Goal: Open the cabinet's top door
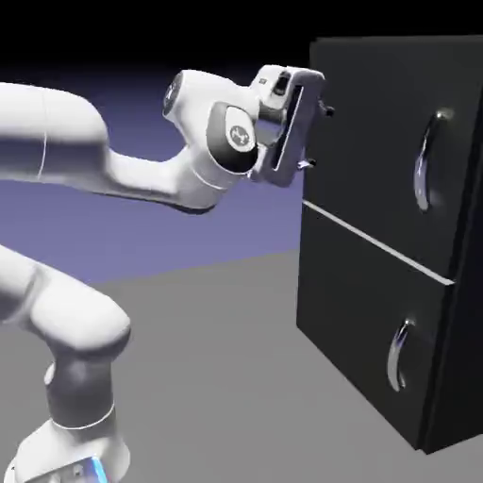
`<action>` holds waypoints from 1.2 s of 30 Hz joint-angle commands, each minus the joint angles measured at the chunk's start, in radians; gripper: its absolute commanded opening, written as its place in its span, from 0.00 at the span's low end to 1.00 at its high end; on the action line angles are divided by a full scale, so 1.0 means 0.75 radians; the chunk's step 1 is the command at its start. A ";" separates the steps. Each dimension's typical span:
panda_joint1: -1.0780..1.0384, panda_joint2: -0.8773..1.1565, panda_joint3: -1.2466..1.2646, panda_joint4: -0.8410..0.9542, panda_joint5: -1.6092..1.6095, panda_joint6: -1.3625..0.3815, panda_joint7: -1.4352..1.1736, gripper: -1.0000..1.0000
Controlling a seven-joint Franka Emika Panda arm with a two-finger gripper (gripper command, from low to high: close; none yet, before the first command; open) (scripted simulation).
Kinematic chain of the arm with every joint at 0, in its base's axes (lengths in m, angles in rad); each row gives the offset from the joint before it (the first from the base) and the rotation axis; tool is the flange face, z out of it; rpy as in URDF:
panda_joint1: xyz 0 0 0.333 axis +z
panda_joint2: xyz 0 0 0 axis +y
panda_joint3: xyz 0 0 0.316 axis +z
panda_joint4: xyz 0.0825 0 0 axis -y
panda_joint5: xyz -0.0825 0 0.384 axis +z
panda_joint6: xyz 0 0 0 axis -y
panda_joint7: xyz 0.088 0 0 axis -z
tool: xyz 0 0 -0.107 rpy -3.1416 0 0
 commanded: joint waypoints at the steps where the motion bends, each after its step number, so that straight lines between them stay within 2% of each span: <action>1: 0.024 -0.014 -0.028 0.014 -0.058 -0.002 -0.041 0.50; 26: 0.628 -0.358 -0.722 0.353 -1.508 -0.048 -1.059 0.50; 33: 0.881 -0.346 -0.845 0.532 -1.599 -0.099 -1.097 0.50; 34: 0.881 -0.346 -0.845 0.532 -1.599 -0.099 -1.097 0.00; 36: 0.837 -0.355 -0.813 0.484 -1.603 -0.136 -1.081 0.00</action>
